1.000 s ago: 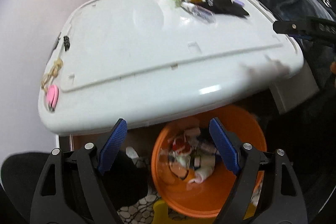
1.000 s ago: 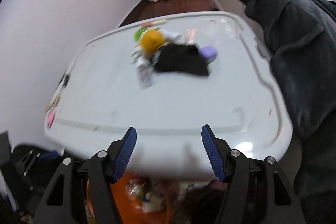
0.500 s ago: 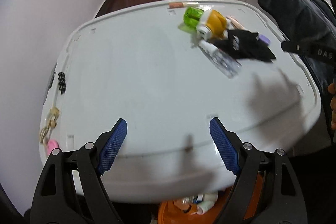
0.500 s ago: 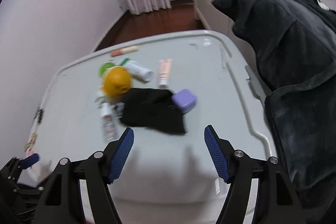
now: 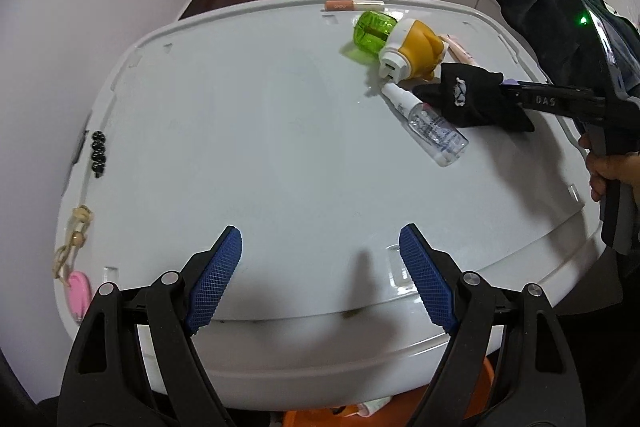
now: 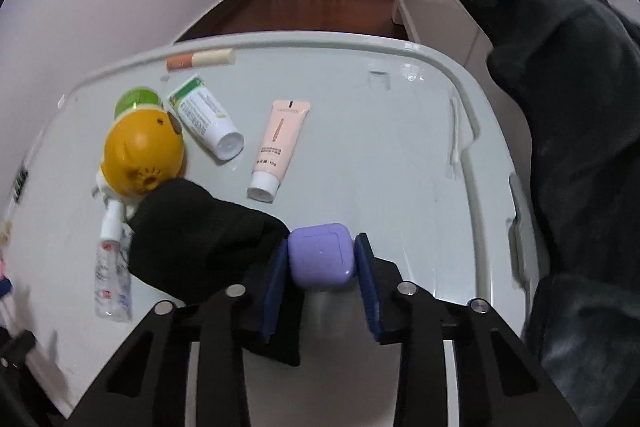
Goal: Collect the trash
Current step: 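Reach the right tool to the table and grasp the lilac square case, then grasp the clear spray bottle with the left tool while the right tool holds the lilac case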
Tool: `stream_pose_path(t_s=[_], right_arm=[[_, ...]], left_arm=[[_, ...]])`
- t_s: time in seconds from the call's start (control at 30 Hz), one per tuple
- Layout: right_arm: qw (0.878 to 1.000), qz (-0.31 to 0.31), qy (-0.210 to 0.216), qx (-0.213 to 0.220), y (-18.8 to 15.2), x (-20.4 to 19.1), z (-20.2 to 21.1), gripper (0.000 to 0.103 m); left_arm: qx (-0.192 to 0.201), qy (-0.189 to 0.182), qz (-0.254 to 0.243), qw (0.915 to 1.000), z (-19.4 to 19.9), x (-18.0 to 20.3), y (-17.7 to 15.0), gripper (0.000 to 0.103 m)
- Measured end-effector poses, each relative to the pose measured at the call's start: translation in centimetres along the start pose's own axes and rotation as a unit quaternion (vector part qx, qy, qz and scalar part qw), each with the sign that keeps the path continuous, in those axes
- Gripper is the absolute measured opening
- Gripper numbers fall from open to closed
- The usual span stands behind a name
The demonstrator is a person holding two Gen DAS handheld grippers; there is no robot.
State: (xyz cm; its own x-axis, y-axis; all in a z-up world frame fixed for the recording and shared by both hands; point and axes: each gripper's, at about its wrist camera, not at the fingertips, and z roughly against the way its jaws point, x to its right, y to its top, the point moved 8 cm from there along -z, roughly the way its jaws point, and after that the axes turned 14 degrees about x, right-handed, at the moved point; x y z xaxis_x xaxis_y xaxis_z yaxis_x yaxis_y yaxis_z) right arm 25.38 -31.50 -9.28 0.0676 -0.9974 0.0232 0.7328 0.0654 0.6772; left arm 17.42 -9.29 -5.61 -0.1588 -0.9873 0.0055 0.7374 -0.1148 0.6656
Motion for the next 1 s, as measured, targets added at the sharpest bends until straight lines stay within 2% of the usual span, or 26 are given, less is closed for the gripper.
stream_pose_path(t_s=[0.13,0.3,0.37,0.47,0.53,0.57,0.6,0.63,0.73,0.87,1.0], right_arm=[[1.0,0.024,-0.013,0.008,-0.4,-0.3,0.8,0.033],[0.994,-0.085,0.021,0.066,1.7,2.3,6.4,0.033],[0.988,-0.124,0.034,0.089,1.8,3.2,9.2,0.033],[0.985,-0.128,0.038,0.109,1.5,3.5,11.3,0.033],[0.985,-0.132,0.046,0.105,1.1,3.7,11.4,0.033],[0.984,-0.135,0.049,0.102,0.9,3.7,11.4,0.033],[0.984,-0.136,0.05,0.099,0.8,3.7,11.2,0.033],[0.984,-0.14,0.052,0.096,0.7,3.8,11.1,0.033],[0.983,-0.145,0.056,0.097,1.0,3.3,11.2,0.033],[0.982,-0.147,0.069,0.101,1.4,1.8,11.6,0.033],[0.983,-0.125,0.086,0.104,0.9,-1.4,12.8,0.033]], left_arm=[[-0.002,-0.009,0.017,0.9998,-0.8,1.4,0.5,0.079],[0.012,-0.04,0.059,0.9974,-2.9,4.8,2.7,0.079],[0.018,-0.032,0.063,0.9973,-4.4,6.1,3.6,0.079],[0.019,-0.005,0.06,0.998,-6.8,7.0,4.3,0.079],[0.012,0.015,0.071,0.9973,-8.5,6.5,4.3,0.078],[0.024,0.035,0.064,0.9971,-8.7,6.1,4.6,0.068],[0.035,0.05,0.049,0.9969,-8.7,5.7,4.7,0.04],[0.044,0.078,0.025,0.9956,-8.7,5.2,4.7,0.025],[0.055,0.029,0.032,0.9975,-7.9,4.5,4.3,0.024],[0.046,-0.027,0.047,0.9975,-5.8,3.4,3.2,0.024],[0.063,-0.062,0.053,0.9947,-0.2,1.5,2.2,0.024]])
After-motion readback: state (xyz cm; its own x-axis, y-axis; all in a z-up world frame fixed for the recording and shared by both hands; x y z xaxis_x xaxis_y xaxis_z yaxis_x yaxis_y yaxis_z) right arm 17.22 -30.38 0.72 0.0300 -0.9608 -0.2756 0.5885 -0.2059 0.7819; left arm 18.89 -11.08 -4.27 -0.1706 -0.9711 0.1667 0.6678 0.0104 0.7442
